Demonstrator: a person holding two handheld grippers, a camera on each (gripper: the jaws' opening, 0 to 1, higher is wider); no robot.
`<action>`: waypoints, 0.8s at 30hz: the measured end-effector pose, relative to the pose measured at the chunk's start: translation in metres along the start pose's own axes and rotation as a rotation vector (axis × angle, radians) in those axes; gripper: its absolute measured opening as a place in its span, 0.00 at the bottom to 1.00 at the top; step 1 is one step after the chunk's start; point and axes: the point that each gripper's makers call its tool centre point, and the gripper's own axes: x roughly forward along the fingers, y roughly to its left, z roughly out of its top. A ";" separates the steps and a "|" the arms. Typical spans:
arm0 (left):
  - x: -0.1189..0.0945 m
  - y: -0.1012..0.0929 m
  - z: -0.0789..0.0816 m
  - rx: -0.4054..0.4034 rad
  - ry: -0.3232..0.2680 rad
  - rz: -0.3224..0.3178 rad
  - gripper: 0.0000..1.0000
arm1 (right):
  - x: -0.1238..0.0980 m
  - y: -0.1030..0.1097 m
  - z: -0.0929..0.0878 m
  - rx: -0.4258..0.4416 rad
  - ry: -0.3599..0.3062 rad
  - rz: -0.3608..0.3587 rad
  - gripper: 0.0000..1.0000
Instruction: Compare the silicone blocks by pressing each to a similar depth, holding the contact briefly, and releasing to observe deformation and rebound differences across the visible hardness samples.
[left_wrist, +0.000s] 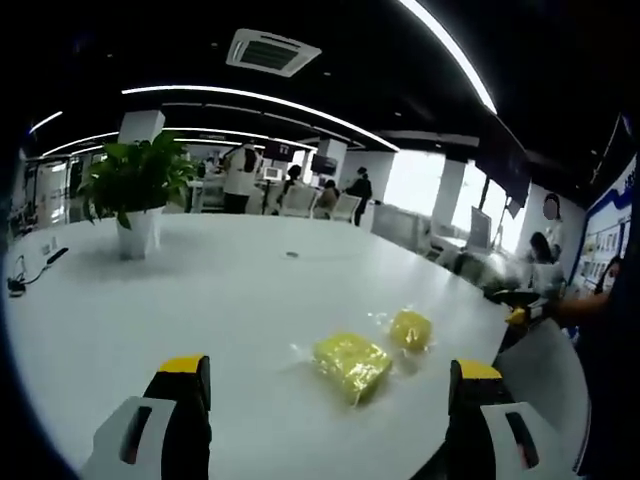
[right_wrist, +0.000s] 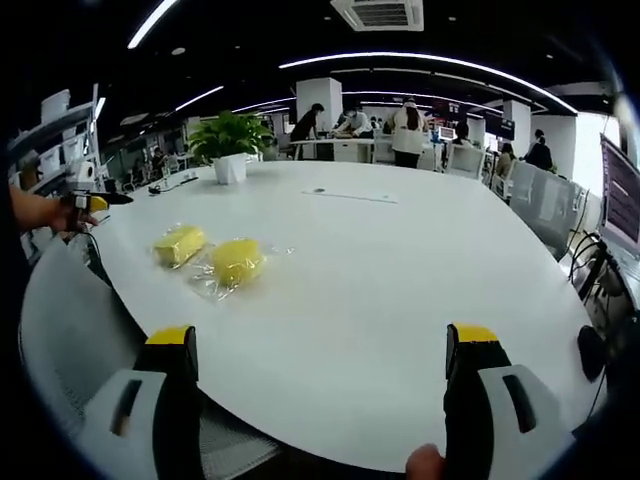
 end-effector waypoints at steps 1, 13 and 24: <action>0.001 -0.001 0.001 -0.001 -0.001 -0.003 1.00 | 0.000 0.001 -0.001 -0.001 0.002 0.002 0.97; 0.032 -0.007 0.011 -0.093 0.024 -0.021 1.00 | -0.002 0.003 0.003 0.021 0.017 0.003 0.97; 0.080 -0.009 -0.034 -0.340 0.190 -0.051 1.00 | 0.003 0.021 0.001 -0.019 0.044 0.038 0.97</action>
